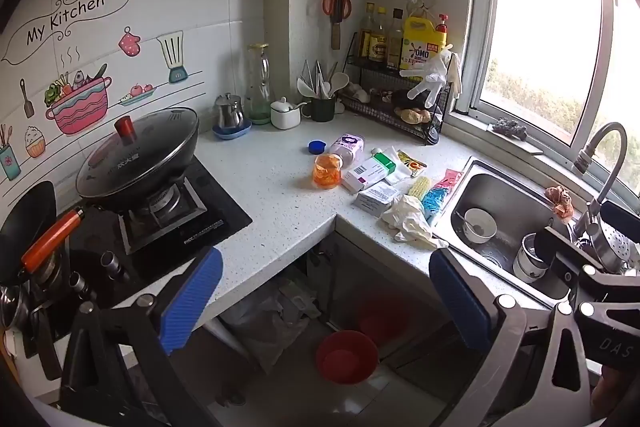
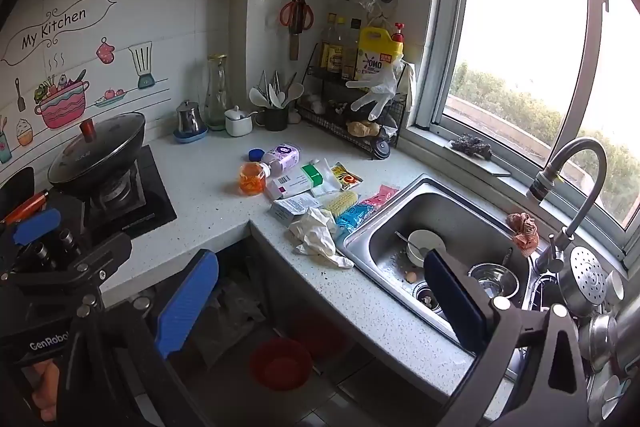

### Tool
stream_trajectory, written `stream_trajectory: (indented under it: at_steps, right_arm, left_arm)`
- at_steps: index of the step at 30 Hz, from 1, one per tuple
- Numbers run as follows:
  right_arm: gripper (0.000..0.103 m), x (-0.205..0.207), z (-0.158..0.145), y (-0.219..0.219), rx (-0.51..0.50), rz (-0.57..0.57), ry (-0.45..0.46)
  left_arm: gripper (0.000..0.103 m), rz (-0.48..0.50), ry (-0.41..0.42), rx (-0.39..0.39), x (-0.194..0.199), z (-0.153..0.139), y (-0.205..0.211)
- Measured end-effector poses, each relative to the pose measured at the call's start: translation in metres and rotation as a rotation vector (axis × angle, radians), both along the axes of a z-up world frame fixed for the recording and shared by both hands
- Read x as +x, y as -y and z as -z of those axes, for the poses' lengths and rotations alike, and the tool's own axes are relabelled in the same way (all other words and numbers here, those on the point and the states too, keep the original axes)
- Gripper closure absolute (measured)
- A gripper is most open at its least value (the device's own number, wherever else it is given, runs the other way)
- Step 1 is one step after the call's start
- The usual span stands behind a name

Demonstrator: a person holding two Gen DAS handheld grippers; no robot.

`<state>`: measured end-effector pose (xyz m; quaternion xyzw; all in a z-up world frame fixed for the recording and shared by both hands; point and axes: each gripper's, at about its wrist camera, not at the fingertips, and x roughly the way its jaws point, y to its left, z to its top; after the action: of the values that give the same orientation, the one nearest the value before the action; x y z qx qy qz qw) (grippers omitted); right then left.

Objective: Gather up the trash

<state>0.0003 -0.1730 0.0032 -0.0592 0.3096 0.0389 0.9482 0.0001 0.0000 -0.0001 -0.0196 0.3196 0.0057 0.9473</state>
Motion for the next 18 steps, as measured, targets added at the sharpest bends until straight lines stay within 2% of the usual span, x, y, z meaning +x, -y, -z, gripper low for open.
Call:
stream_trajectory:
  at_steps: [3,4,18]
  right_arm:
    - [0.0,-0.0017,-0.0004,-0.0002,-0.006,0.002,0.006]
    - [0.0,-0.0029,-0.0006,-0.0003,-0.006,0.003,0.005]
    - [0.0,-0.0014,-0.001,-0.0006,0.002,-0.002,-0.02]
  left_arm:
    - [0.0,0.0,0.0,-0.001,-0.0008,0.0002,-0.0005]
    - [0.0,0.0,-0.023,-0.002,0.0019,0.0003,-0.0008]
    - [0.001,0.005,-0.018,-0.001,-0.0057,0.0042,0.0024]
